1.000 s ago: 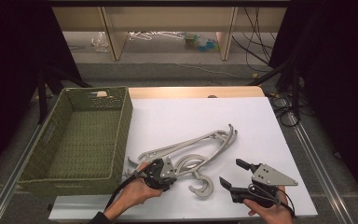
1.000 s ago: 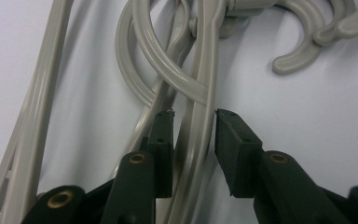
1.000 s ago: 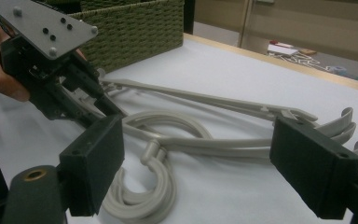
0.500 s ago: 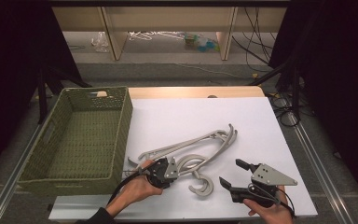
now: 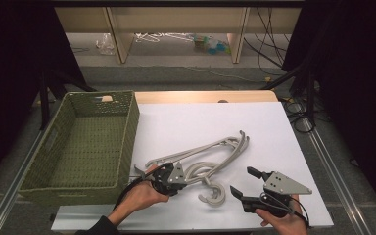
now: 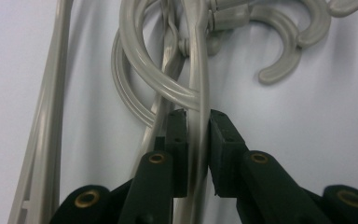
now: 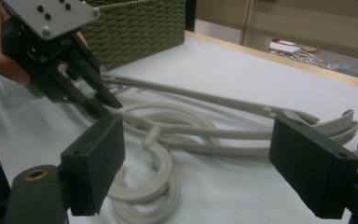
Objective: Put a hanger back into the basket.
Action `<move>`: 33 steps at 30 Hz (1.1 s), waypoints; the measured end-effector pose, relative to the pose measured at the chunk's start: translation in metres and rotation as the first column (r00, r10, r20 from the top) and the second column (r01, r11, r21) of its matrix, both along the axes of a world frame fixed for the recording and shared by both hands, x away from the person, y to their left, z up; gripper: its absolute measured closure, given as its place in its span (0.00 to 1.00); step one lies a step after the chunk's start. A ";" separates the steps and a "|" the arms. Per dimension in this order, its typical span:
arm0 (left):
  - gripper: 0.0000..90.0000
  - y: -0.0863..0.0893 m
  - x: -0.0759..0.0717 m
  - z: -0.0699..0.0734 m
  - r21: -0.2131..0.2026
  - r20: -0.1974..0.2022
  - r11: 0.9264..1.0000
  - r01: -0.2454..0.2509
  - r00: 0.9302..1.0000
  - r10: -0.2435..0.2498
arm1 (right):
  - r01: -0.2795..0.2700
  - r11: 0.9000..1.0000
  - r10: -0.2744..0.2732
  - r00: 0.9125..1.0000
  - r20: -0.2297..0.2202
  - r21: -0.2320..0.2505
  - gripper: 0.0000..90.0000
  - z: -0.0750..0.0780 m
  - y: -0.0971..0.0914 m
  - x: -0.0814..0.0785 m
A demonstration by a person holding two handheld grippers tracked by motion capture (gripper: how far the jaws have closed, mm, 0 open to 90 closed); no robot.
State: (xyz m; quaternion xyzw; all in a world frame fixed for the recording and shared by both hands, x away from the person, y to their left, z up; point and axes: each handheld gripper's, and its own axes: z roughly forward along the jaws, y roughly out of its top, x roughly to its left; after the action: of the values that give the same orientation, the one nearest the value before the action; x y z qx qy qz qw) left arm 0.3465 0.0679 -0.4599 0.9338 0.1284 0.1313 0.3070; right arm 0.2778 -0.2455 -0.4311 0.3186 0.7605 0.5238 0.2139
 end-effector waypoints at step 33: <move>0.90 0.043 0.009 0.072 -0.459 -0.171 0.861 -0.220 0.973 0.157 | -0.005 1.000 0.005 1.000 0.002 0.009 0.21 0.000 0.000 0.000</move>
State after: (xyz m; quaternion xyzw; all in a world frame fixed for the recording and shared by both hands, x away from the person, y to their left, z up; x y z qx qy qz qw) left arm 0.3559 0.1110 -0.3881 0.8195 0.2667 0.0654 0.5031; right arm 0.2776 -0.2451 -0.4308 0.3171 0.7587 0.5280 0.2121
